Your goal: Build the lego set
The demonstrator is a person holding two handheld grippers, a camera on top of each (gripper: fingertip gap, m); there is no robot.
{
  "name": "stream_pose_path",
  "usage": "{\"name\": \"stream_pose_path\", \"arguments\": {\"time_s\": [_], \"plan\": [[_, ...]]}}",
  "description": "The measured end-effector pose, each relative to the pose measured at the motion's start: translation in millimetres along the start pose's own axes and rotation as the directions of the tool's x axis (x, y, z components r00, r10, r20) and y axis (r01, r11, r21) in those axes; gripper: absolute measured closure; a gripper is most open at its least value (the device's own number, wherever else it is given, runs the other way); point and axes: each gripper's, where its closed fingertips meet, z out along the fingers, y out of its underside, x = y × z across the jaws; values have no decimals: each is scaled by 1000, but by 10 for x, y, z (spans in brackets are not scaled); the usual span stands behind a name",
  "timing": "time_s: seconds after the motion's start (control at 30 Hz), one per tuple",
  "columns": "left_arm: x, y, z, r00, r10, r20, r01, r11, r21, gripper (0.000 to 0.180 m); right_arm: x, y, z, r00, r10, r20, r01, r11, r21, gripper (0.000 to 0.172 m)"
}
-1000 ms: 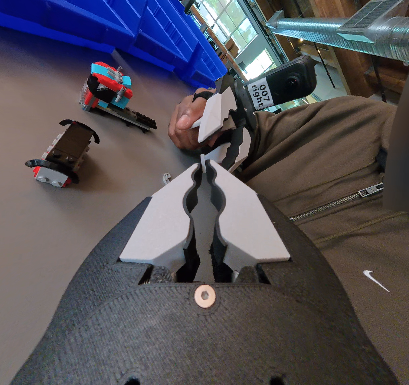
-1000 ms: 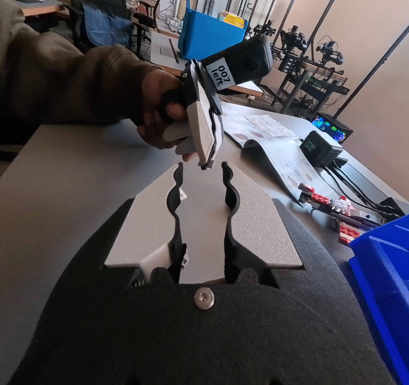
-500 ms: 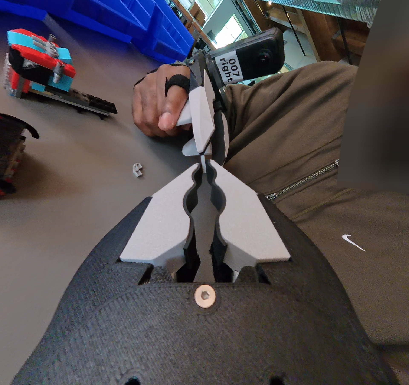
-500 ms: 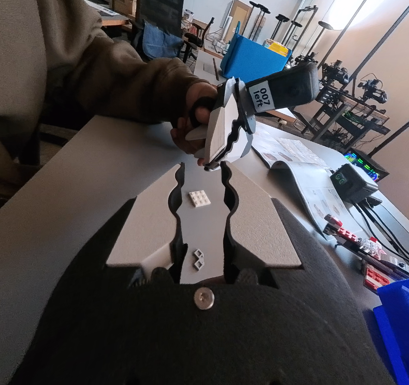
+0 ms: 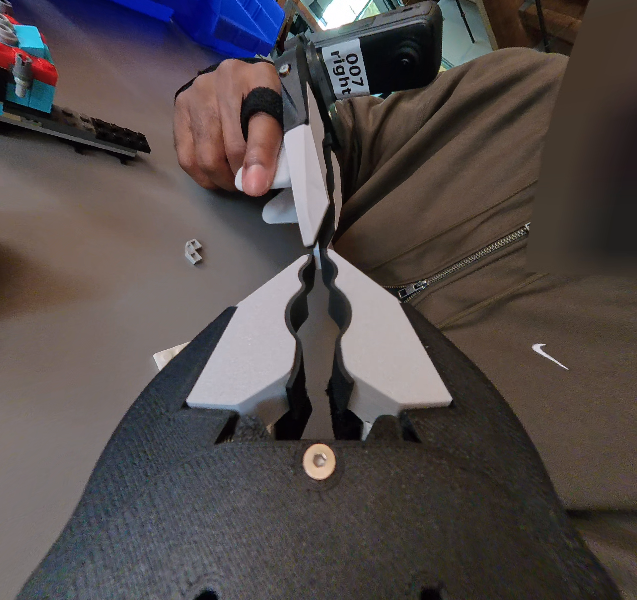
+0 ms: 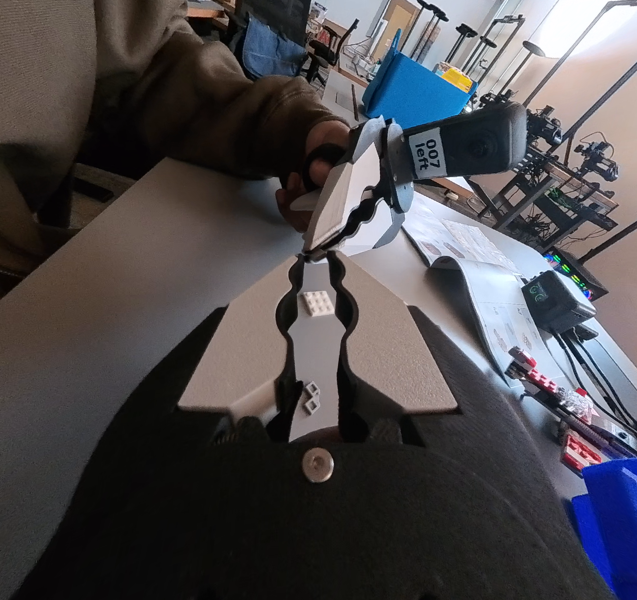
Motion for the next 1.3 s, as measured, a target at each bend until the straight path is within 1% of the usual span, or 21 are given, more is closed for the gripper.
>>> {"name": "stream_pose_path", "arguments": {"time_s": [0.27, 0.5, 0.67, 0.7, 0.77, 0.83, 0.9, 0.97, 1.03, 1.13, 1.2, 1.23, 1.3], "plan": [[-36, -13, -24, 1000, -5, 26, 5, 1000, 6, 177, 46, 26, -1, 1000, -1, -20, 1, 1000, -16, 160], [-104, -58, -80, 996, 16, 91, -18, 1000, 23, 175, 144, 85, 13, 996, 71, -57, -73, 996, -41, 161], [-238, -50, -220, 967, 93, 237, -92, 996, -15, 155, 282, 163, 1, 982, 150, -112, -159, 985, -67, 162], [-302, -23, -268, 951, 112, 289, -104, 994, -43, 152, 301, 184, 1, 979, 163, -121, -173, 982, -74, 162], [-477, 101, -377, 894, 174, 413, -123, 981, -148, 149, 331, 226, 5, 974, 181, -137, -194, 977, -90, 162], [-618, 260, -465, 833, 241, 498, -117, 956, -267, 145, 347, 256, 9, 971, 190, -148, -206, 973, -102, 162], [-720, 355, -517, 778, 298, 553, -106, 930, -352, 141, 360, 271, 13, 968, 195, -157, -213, 971, -109, 162], [-758, 382, -530, 731, 363, 578, -121, 902, -413, 136, 374, 280, 12, 965, 202, -167, -222, 968, -113, 162], [-739, 389, -515, 695, 422, 582, -146, 875, -461, 134, 393, 289, 9, 962, 209, -176, -231, 966, -114, 162], [-712, 377, -508, 625, 511, 590, -186, 831, -524, 132, 417, 299, 2, 958, 217, -189, -241, 964, -116, 162], [-714, 435, -477, 620, 521, 586, -175, 821, -544, 132, 430, 305, -2, 955, 221, -196, -246, 962, -116, 162], [-732, 469, -477, 607, 531, 591, -167, 813, -558, 132, 436, 307, -4, 954, 222, -199, -248, 962, -117, 162], [-734, 519, -446, 601, 528, 600, -159, 815, -557, 133, 451, 312, -10, 952, 225, -207, -252, 961, -117, 162]]}}
